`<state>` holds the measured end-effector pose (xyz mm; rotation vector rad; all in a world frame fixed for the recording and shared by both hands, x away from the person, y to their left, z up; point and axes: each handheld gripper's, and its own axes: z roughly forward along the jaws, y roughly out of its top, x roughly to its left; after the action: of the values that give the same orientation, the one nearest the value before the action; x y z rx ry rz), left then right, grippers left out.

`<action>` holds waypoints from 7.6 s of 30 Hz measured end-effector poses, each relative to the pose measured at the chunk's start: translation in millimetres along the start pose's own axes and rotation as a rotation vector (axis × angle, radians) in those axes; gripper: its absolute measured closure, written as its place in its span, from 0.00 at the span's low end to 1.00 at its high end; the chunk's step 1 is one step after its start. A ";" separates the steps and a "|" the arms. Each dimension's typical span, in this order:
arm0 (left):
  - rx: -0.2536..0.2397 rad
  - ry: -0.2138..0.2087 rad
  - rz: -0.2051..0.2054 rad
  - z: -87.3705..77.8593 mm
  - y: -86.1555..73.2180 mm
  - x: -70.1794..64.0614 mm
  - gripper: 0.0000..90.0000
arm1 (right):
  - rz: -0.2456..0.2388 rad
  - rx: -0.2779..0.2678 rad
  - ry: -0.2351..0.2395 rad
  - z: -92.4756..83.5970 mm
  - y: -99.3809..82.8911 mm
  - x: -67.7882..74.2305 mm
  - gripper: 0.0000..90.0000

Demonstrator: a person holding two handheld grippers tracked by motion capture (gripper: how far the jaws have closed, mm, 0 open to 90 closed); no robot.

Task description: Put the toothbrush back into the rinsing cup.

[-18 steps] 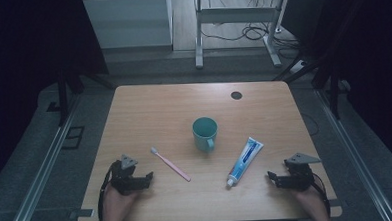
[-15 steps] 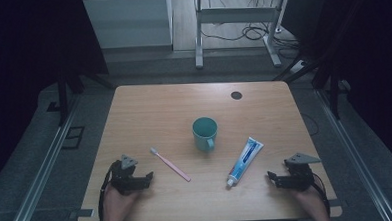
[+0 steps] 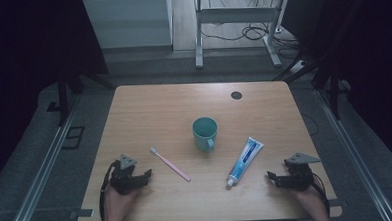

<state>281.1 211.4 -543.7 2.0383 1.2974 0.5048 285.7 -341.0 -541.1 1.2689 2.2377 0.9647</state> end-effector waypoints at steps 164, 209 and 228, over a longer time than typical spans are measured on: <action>0.286 -0.146 0.081 -18.3 36.5 -8.3 0.83 | -0.001 0.002 -0.002 1.6 1.5 0.3 0.15; 0.753 -0.098 0.146 50.4 111.9 -25.5 0.80 | 0.000 0.002 -0.003 1.6 1.4 0.3 0.15; 0.730 -0.124 0.142 43.6 120.0 -19.4 0.88 | 0.000 0.002 -0.003 1.6 1.4 0.2 0.15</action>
<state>377.6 145.1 -489.2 2.7126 1.3916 -0.0660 287.4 -339.7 -541.1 1.2709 2.2373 0.9602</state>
